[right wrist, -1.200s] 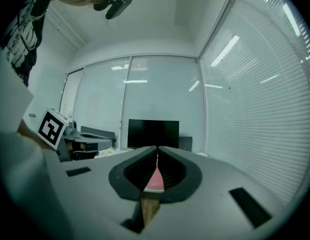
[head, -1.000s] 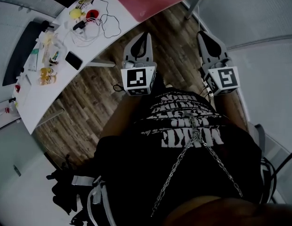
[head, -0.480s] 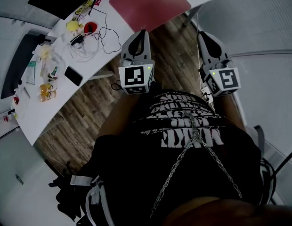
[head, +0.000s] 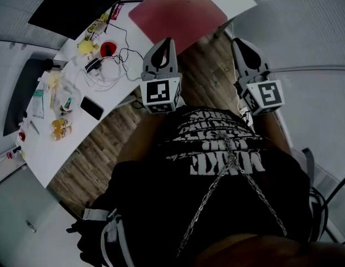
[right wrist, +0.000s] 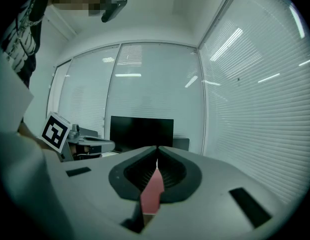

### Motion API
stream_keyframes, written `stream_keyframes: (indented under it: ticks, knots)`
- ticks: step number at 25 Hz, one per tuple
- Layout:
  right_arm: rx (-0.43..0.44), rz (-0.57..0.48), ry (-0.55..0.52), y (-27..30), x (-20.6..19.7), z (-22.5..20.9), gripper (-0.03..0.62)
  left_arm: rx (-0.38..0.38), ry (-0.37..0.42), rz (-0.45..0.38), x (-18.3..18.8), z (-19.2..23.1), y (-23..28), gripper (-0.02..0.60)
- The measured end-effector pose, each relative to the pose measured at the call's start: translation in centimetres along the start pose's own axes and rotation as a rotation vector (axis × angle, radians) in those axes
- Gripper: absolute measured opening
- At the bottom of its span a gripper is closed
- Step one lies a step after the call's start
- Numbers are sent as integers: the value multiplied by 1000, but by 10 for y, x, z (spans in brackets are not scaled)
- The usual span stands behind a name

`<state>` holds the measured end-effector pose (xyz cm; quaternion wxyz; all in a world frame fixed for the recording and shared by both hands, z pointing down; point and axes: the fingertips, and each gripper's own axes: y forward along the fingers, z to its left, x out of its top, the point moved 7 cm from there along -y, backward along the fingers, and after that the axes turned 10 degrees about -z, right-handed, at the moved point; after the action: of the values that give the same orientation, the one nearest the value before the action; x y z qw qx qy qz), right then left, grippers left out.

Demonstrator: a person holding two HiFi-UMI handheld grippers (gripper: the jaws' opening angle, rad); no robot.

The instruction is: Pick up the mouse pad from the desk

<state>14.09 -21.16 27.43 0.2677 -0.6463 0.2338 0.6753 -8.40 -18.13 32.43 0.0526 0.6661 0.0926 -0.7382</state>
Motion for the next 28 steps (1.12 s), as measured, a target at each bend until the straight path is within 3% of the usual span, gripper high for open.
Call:
stream_keyframes:
  ticks: [12,19,28]
  knots:
    - [-21,5,8,39,-7,-17,6,-4,-9,27,-11,30,34,8]
    - [57,14,40,83,-23,-41,6,72,-7,38,-16,45,62,8]
    - [204,52,91,175,-45,-88,6,237,-19,93,-38,69,123,8]
